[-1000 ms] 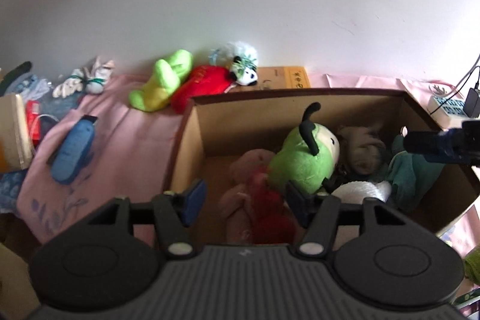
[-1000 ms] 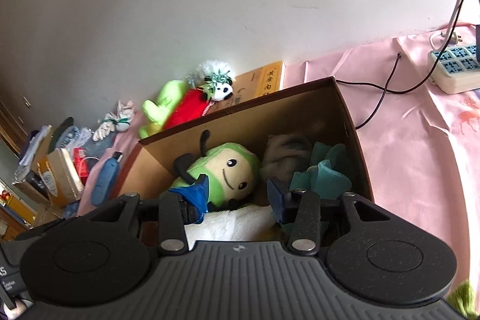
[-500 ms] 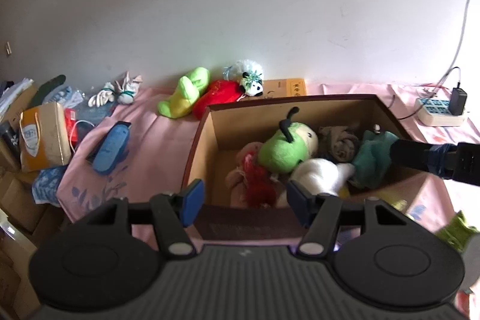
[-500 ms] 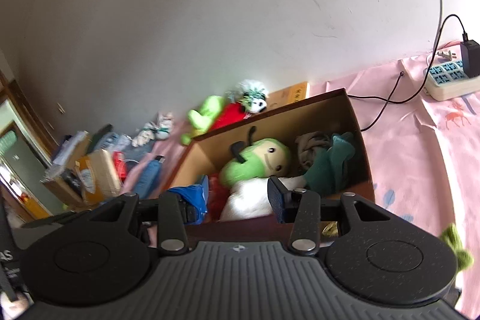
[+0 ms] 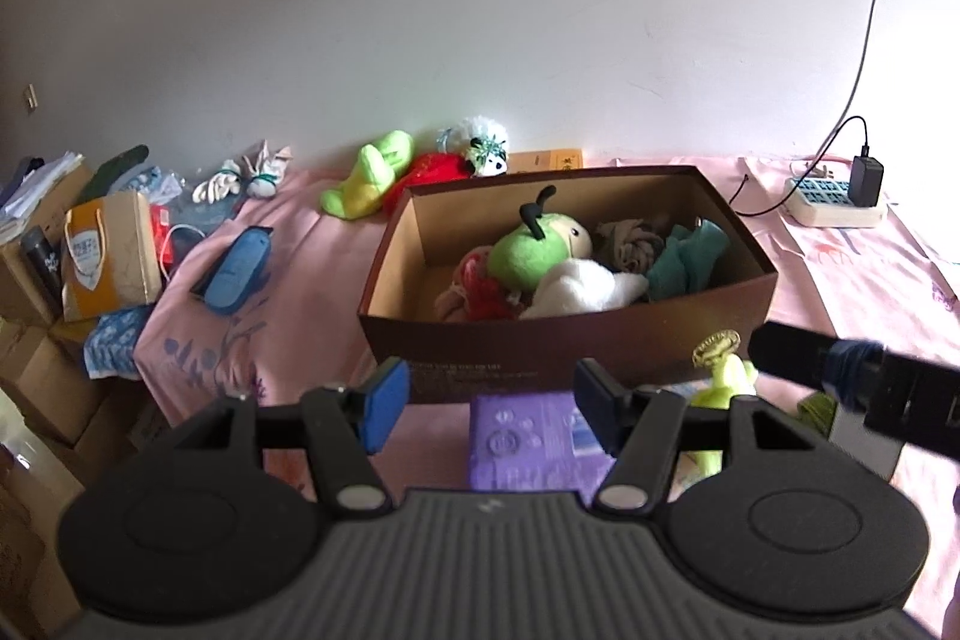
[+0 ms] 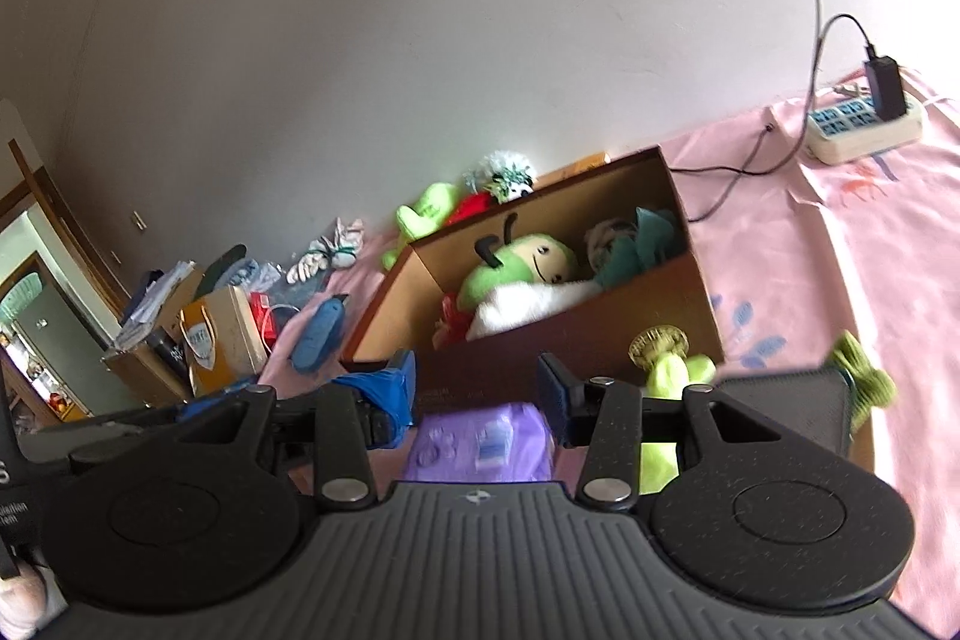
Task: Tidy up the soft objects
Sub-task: 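Lift both tools out and move them toward the purple package and green cloth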
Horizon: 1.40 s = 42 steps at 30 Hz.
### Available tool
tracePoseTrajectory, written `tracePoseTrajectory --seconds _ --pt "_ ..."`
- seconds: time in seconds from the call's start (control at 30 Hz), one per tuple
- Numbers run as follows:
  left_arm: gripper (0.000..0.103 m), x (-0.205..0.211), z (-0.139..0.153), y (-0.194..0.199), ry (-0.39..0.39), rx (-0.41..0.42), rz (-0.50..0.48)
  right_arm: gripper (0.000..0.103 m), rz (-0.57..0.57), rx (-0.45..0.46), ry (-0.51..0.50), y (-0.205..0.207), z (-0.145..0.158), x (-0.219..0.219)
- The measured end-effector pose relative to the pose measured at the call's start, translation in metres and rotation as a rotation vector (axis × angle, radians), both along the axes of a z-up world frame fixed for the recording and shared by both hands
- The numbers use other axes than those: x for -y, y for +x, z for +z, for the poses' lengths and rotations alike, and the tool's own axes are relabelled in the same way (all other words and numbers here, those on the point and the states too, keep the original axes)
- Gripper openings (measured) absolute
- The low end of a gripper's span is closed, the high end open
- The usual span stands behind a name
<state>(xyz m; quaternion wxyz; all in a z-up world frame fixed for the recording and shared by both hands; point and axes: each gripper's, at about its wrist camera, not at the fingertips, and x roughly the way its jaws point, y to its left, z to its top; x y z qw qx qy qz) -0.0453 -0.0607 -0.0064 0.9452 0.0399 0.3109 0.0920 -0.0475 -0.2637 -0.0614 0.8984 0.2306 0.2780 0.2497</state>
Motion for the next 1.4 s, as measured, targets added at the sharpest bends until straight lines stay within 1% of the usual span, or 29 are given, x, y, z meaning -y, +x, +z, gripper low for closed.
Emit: tracePoseTrajectory --seconds 0.13,0.4,0.53,0.73,0.83,1.2,1.4 --pt "0.065 0.008 -0.005 -0.013 0.016 -0.003 0.008 0.028 -0.013 -0.008 0.010 -0.016 -0.005 0.005" --pt "0.065 0.014 -0.018 -0.029 -0.019 -0.035 0.017 0.029 -0.018 -0.008 0.000 -0.037 -0.015 0.011" --pt "0.065 0.018 -0.027 -0.033 -0.021 -0.049 0.018 0.029 -0.024 -0.024 -0.006 -0.042 -0.023 0.015" --pt "0.065 0.018 -0.037 -0.034 -0.034 -0.072 0.044 0.030 -0.033 -0.050 -0.044 -0.046 -0.032 0.016" --pt "0.065 0.021 -0.041 -0.034 -0.006 -0.074 0.050 0.030 -0.030 -0.054 -0.056 -0.047 -0.035 0.016" --pt "0.065 0.023 -0.048 -0.034 -0.028 -0.096 0.040 0.030 -0.028 -0.002 -0.112 -0.059 -0.034 0.015" --pt "0.065 0.027 -0.052 -0.031 -0.041 -0.105 0.019 0.030 -0.027 -0.013 -0.117 -0.059 -0.039 0.021"
